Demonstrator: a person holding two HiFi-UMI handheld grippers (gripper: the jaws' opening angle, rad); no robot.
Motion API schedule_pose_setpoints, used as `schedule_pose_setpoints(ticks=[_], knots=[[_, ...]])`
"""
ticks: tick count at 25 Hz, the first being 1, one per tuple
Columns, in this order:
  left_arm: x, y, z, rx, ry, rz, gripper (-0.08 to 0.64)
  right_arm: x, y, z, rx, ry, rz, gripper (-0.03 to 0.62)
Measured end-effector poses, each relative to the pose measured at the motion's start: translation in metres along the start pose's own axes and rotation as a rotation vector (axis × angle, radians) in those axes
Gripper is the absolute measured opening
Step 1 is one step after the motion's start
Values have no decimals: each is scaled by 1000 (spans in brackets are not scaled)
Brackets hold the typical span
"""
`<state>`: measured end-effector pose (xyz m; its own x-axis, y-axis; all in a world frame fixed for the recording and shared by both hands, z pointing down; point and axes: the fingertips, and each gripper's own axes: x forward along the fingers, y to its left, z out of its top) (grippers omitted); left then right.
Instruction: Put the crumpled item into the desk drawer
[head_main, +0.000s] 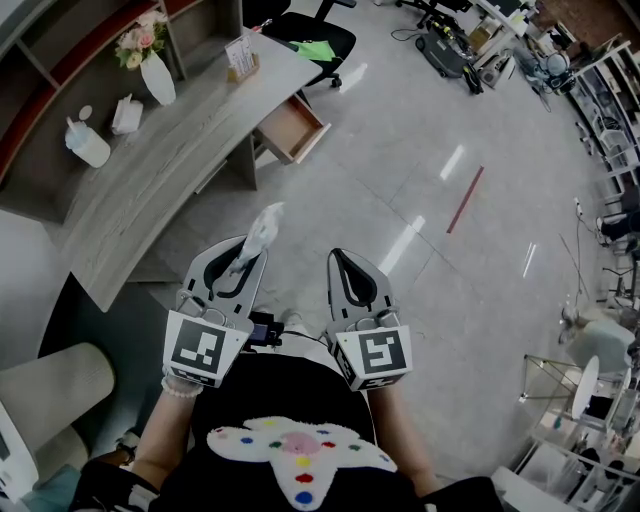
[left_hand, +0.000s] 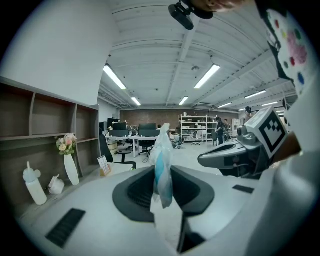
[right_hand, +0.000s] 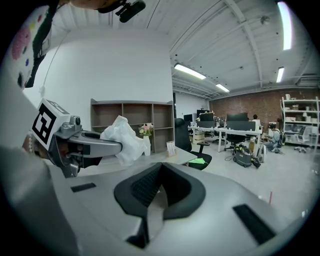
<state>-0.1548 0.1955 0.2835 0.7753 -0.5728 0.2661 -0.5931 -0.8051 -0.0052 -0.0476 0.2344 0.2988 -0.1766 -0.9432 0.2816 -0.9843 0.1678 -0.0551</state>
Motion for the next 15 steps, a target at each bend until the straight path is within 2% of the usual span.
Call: schedule_pose_setpoints(ticks=[8,15], knots=[[0,-8,8,15,-33,14,84,-6,-6,-1,-16,4,11,3],[4,-23,10,11,-17,35,84,-14,-12,-2,-11,-3,45,3]])
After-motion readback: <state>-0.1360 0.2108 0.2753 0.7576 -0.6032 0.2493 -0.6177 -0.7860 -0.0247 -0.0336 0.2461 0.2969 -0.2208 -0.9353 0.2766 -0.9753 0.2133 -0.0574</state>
